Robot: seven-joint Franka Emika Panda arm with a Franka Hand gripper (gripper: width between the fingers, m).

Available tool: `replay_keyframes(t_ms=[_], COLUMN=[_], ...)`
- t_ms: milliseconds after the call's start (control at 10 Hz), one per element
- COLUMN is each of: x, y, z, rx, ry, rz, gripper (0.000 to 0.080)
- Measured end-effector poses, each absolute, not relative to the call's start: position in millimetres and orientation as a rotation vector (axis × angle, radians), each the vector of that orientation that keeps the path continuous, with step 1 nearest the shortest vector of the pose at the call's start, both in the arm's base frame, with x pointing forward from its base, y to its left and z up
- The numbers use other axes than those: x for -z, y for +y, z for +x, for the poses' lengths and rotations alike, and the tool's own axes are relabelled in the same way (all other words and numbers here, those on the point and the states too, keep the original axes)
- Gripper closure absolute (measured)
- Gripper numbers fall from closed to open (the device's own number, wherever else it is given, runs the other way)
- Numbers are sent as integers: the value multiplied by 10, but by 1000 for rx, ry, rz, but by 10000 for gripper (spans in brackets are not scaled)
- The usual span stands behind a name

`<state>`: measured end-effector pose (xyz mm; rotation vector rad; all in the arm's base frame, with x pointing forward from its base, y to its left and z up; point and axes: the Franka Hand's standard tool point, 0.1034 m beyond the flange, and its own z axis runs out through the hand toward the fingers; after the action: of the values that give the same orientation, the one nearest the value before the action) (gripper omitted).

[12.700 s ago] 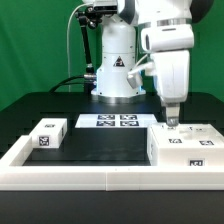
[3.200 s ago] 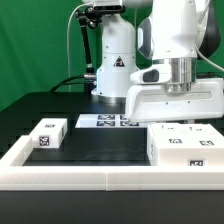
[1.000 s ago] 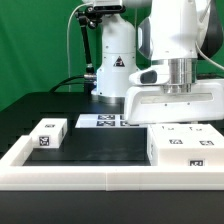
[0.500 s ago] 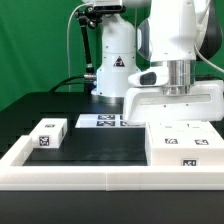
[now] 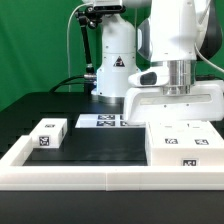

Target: Assemble cabinet

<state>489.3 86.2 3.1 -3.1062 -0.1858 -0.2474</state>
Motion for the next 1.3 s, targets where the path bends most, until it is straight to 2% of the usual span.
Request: replay_keyframes(t_ms=[500, 1000, 1300], x=[-527, -423, -730], y=[939, 884, 903], z=[5013, 4972, 5067], rx=[242, 211, 111], ry=[-208, -218, -208], rz=[-3087, -3094, -3086], gripper=[798, 798, 798])
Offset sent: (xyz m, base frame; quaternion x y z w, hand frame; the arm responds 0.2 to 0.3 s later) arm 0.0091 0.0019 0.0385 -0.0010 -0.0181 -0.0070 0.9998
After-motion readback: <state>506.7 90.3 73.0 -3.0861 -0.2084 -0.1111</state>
